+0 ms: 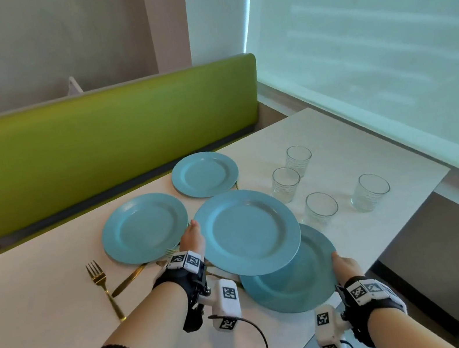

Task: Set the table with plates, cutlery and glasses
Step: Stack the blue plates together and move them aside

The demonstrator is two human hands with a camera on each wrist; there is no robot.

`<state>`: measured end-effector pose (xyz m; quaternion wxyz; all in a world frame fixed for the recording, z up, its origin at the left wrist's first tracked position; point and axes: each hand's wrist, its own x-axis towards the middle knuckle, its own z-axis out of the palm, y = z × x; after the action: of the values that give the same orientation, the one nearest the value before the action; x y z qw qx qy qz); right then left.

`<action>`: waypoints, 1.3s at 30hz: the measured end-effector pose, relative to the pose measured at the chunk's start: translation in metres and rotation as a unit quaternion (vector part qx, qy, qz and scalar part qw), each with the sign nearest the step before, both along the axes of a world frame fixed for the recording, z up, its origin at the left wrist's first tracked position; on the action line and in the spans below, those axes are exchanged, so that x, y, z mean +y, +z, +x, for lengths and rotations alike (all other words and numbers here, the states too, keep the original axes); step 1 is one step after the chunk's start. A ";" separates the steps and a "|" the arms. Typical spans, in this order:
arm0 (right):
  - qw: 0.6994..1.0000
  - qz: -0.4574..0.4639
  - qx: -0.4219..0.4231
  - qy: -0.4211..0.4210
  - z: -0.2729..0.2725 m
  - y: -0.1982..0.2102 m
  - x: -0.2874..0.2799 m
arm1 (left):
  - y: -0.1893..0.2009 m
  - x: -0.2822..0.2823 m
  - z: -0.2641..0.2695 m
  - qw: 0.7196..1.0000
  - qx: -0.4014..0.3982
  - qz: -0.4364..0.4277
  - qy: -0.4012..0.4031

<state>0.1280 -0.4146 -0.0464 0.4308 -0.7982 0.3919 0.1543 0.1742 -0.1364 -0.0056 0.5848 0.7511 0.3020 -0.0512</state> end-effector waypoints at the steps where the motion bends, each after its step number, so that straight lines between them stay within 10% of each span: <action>1: 1.000 -0.013 -0.007 0.016 0.001 0.006 -0.001 | 0.001 -0.002 0.001 1.000 -0.004 -0.004 -0.005; 8: 0.995 -0.033 -0.091 0.031 0.015 0.041 -0.007 | 0.011 -0.016 0.003 1.000 0.007 0.001 -0.026; 22: 0.932 0.240 -0.244 -0.119 0.038 0.052 0.069 | 0.017 0.014 0.006 0.997 -0.057 0.012 -0.043; 39: 0.955 0.154 -0.249 -0.059 0.064 0.044 0.174 | -0.012 0.144 0.033 0.980 0.075 0.156 -0.101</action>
<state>0.1921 -0.2407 -0.0020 0.6403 -0.7110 0.2902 -0.0163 0.2068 0.0080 -0.0177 0.4283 0.8536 0.2717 -0.1188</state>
